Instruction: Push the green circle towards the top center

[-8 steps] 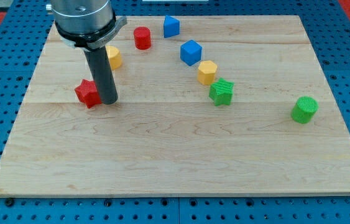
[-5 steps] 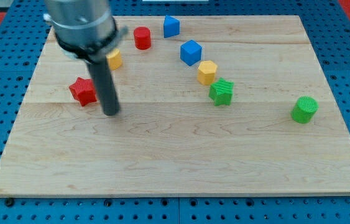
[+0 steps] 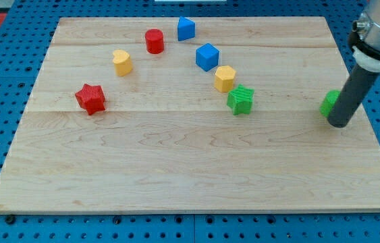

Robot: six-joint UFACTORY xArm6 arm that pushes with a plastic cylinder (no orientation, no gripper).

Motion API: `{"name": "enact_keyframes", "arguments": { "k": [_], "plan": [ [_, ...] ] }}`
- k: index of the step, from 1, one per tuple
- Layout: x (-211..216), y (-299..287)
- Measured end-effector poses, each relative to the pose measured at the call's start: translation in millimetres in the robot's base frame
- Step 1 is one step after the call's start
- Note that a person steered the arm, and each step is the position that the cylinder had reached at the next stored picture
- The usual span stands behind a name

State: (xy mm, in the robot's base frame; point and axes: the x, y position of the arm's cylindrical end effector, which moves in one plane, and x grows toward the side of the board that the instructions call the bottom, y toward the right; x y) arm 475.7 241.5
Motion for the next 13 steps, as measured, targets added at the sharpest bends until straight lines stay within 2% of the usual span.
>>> {"name": "enact_keyframes", "arguments": {
  "k": [1,2,3,4,5,6,7,9,10,11,12,13],
  "plan": [
    [19.6,41.8],
    [-40.5,61.5],
    [-53.3,45.3],
    [-49.7,-49.6],
    [-16.7,-81.0],
    [-26.3,-32.3],
    [12.7,-58.0],
    [26.8,-182.1],
    [49.7,-168.6],
    [15.0,-222.8],
    [12.5,-255.1],
    [37.3,-295.3]
  ]
}}
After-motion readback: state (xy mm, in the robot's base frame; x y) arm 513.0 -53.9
